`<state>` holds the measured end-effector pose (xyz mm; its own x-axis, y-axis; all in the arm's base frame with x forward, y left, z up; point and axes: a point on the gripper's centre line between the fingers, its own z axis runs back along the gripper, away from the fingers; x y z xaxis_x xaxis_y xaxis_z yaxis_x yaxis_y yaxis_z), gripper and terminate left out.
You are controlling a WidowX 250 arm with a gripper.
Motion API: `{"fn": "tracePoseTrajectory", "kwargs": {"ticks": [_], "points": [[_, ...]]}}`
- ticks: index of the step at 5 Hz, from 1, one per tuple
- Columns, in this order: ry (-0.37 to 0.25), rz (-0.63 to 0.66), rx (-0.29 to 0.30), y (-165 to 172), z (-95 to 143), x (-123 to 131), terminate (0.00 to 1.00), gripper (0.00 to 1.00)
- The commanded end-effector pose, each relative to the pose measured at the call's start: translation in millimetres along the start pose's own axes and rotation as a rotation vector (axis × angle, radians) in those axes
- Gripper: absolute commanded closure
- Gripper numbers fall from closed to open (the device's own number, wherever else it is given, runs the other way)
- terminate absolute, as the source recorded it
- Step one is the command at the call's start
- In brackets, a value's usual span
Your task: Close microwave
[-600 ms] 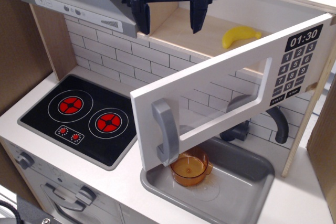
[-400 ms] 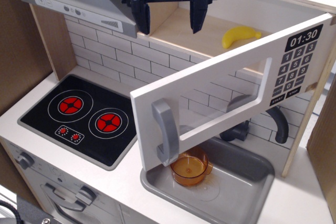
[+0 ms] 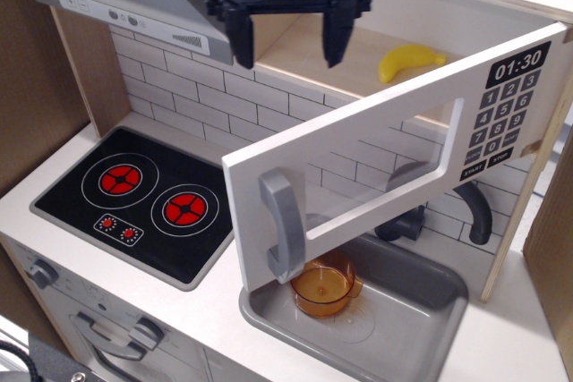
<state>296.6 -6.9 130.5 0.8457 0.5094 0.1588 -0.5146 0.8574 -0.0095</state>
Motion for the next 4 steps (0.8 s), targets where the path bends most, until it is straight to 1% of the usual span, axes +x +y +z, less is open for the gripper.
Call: {"fn": "tracePoseTrajectory", "kwargs": {"ticks": [1,2,3,4], "points": [[-0.059,-0.021,-0.087,-26,50,-6,0.0,0.0],[-0.02,-0.056,-0.099,-43,54,-28,0.0,0.0],[0.005,-0.074,-0.139,-55,56,-51,0.0,0.0],[0.035,-0.062,-0.167,-70,52,-72,0.0,0.0]]}}
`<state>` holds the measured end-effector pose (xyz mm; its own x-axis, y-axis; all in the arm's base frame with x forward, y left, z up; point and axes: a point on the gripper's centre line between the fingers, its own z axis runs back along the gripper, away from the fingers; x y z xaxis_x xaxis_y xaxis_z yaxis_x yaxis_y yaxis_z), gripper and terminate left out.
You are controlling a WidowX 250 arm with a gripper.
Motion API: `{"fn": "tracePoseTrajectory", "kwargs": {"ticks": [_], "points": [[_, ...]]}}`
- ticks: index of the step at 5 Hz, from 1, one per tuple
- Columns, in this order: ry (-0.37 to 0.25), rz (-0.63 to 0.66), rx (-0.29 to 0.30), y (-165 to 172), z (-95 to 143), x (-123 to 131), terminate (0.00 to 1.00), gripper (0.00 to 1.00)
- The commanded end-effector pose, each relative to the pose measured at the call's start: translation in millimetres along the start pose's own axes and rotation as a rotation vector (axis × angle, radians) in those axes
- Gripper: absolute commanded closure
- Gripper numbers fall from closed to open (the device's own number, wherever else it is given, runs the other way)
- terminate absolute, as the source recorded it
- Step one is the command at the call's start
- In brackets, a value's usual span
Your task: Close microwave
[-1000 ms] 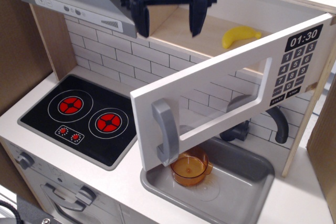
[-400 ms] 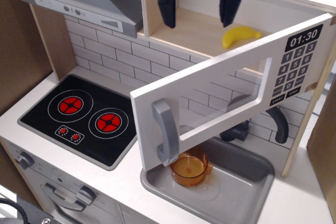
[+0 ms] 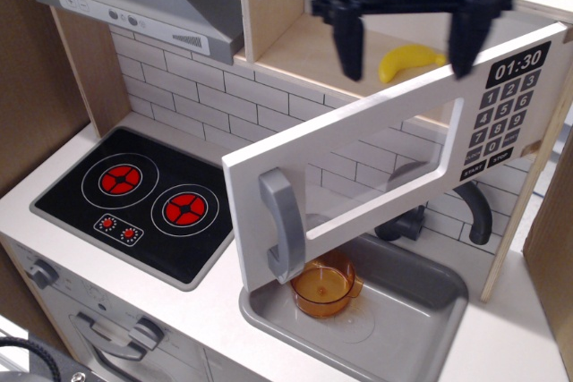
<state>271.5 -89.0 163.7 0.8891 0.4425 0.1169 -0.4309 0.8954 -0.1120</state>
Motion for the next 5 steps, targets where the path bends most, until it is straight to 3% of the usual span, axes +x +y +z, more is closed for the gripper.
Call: {"fn": "tracePoseTrajectory", "kwargs": {"ticks": [1,3,5], "points": [[-0.004,0.008,-0.085,-29,2,-33,0.0,0.0],[-0.014,0.007,-0.081,-37,-27,-48,0.0,0.0],[-0.019,0.054,-0.009,-12,-78,-42,0.0,0.0]]}}
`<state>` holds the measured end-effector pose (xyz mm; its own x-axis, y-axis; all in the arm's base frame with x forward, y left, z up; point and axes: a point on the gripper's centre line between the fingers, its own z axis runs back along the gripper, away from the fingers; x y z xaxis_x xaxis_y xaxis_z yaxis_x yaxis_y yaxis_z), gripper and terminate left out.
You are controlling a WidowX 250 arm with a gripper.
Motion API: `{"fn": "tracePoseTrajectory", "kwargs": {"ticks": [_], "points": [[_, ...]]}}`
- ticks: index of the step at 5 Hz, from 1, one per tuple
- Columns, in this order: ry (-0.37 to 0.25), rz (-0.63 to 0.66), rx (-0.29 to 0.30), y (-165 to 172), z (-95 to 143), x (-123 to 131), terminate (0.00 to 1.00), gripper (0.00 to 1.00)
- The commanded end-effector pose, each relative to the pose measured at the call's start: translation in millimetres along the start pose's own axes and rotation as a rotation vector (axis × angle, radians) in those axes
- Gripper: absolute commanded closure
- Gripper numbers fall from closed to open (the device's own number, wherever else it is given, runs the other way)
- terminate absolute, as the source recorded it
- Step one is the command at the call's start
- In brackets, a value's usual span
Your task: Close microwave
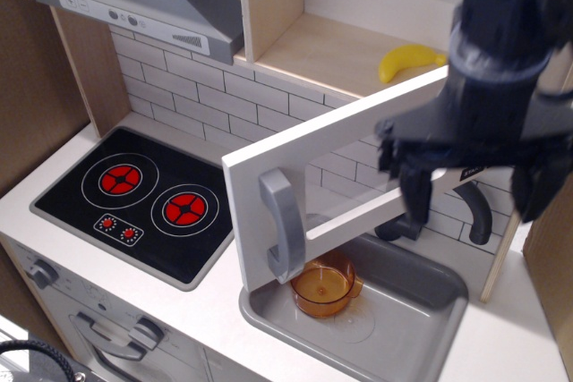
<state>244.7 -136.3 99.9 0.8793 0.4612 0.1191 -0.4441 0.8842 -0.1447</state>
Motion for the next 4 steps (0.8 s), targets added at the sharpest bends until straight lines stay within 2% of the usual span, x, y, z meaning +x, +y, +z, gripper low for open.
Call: {"fn": "tracePoseTrajectory", "kwargs": {"ticks": [1,2,3,4], "points": [[-0.008,0.062,0.054,28,-38,17,0.0,0.0],[-0.008,0.074,0.092,47,-53,29,0.0,0.0],[-0.094,0.053,0.095,66,-49,56,0.0,0.0],[-0.194,-0.056,0.089,75,-42,85,0.0,0.0]]}}
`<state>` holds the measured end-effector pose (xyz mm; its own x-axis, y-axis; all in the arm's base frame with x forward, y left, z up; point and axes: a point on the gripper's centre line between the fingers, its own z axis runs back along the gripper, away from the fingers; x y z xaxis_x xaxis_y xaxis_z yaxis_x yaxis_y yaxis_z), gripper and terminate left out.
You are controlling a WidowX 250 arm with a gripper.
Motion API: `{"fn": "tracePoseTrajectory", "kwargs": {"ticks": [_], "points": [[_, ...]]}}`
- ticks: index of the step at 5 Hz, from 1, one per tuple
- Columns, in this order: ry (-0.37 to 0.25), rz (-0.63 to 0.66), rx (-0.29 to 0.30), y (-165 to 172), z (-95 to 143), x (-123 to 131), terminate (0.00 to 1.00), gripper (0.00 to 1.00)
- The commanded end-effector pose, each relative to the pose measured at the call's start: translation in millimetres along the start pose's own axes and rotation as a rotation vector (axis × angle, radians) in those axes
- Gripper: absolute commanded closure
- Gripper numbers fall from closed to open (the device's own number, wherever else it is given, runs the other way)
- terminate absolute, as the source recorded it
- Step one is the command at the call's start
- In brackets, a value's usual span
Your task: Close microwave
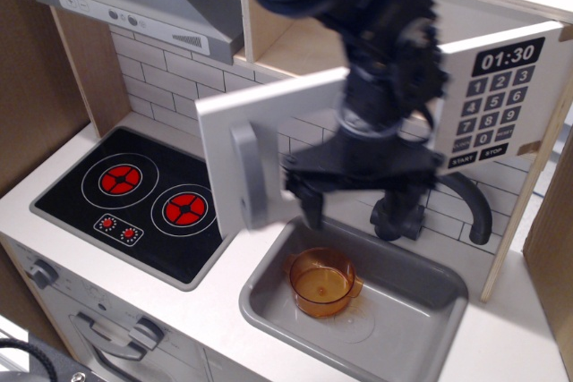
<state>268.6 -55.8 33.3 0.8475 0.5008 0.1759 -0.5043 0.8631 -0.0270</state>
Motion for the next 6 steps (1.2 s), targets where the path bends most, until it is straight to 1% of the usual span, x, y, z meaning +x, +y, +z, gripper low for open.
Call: {"fn": "tracePoseTrajectory", "kwargs": {"ticks": [1,2,3,4,6], "points": [[-0.153,-0.133,-0.102,9,14,69,0.0,0.0],[-0.196,-0.181,-0.142,7,11,96,0.0,0.0],[-0.217,-0.139,-0.161,4,9,115,0.0,0.0],[-0.246,-0.151,-0.178,1,10,121,0.0,0.0],[-0.288,-0.145,-0.186,-2,7,137,0.0,0.0]]}}
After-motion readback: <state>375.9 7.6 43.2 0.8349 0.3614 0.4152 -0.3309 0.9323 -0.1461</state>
